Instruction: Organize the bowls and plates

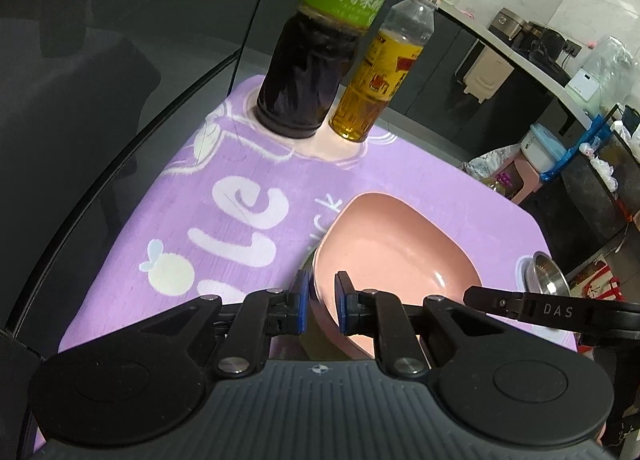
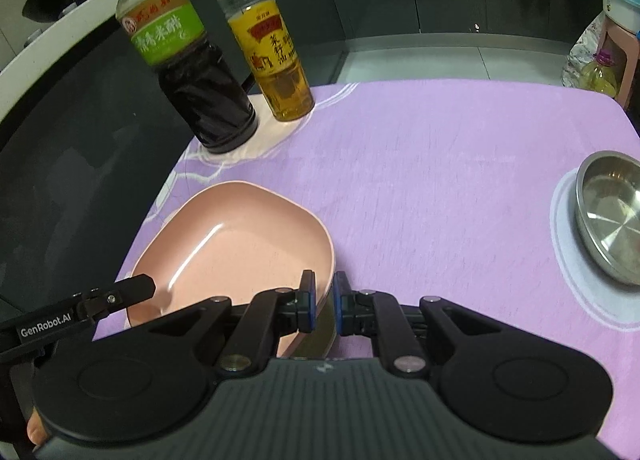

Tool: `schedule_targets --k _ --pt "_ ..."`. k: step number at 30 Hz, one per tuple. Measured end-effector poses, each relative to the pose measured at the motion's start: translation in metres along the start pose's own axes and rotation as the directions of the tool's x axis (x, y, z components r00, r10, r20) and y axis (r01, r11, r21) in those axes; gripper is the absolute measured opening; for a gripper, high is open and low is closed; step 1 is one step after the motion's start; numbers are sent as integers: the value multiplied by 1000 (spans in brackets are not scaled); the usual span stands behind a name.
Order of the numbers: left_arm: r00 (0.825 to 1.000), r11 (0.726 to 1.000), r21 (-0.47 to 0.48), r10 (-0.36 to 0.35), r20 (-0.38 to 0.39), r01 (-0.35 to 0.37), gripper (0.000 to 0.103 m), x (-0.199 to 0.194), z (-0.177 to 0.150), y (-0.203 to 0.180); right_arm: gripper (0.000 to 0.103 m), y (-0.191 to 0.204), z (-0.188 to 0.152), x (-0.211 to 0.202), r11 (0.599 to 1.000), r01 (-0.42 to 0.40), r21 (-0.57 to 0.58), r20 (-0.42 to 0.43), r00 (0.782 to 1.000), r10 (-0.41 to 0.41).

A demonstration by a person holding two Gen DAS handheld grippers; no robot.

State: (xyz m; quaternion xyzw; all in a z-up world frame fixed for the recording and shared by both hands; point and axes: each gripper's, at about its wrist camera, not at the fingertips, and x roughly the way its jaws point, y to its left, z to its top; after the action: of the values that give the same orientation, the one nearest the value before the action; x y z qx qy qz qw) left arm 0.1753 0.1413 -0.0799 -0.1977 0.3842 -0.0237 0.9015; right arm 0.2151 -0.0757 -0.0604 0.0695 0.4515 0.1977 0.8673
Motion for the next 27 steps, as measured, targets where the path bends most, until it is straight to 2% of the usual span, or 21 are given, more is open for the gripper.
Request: schedule_targets --k 27 --pt "999 1000 0 20 -34 -20 12 15 -6 4 11 -5 -8 7 1000 -1 1 -18 1000 1"
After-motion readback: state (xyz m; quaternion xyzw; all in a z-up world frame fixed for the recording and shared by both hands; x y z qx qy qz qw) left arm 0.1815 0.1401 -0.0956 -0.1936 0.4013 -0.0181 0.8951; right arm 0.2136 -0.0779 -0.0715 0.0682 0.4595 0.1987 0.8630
